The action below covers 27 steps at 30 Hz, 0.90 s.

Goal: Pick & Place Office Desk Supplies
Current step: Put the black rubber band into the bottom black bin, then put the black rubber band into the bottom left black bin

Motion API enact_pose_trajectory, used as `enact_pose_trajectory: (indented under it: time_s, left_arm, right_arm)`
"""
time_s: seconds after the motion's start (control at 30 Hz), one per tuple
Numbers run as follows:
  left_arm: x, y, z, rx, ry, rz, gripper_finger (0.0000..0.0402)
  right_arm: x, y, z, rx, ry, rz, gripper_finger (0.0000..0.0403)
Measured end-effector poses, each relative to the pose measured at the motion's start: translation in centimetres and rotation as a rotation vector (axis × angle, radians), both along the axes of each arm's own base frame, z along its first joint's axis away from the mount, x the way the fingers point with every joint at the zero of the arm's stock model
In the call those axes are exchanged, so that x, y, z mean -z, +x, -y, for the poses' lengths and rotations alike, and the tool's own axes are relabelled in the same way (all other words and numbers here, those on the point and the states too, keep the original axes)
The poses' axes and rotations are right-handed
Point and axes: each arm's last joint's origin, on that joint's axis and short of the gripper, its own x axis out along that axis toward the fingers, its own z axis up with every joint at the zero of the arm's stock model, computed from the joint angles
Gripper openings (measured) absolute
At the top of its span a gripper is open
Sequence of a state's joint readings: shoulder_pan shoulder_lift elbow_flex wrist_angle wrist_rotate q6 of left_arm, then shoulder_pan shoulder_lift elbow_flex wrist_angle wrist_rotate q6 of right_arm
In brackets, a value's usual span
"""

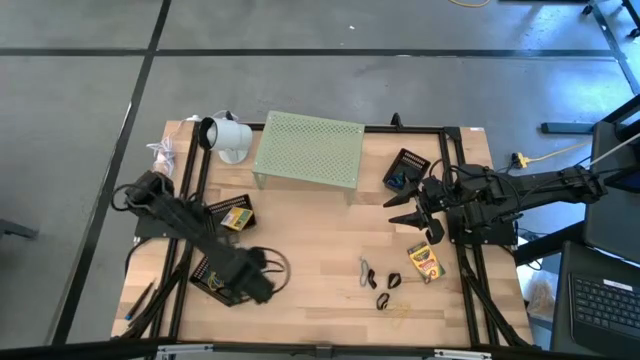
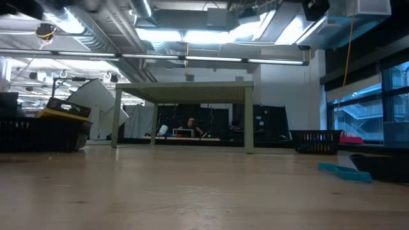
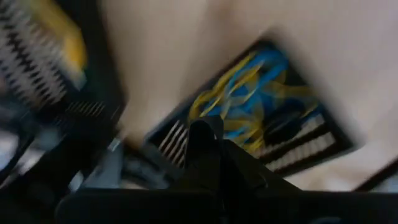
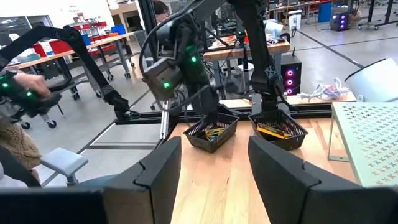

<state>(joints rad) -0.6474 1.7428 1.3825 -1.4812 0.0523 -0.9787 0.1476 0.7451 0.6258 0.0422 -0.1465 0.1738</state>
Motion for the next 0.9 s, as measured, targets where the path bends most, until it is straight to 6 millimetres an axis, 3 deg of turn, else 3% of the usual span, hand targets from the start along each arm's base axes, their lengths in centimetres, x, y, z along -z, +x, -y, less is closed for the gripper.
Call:
enact_pose_trajectory:
  time_s: [0.13,0.27,0.6,0.9]
  left_arm:
    - [0.3,-2.1,0.8,0.004,0.076,-0.064,0.0011]
    - [1.3,-2.9,1.4,-0.006,0.078,-0.067,0.003]
    - [2.5,-2.9,1.5,-0.03,0.044,-0.053,0.009]
    - [2.5,-2.0,0.7,0.033,0.04,-0.027,0.0096]
  right_arm:
    - [0.0,0.0,0.0,0.0,0.0,0.0,0.0191]
    - [0.0,0.0,0.0,0.0,0.0,0.0,0.0191]
    - [0.0,0.0,0.0,0.0,0.0,-0.001,0.0191]
    - [0.0,0.0,0.0,0.0,0.0,0.002,0.0191]
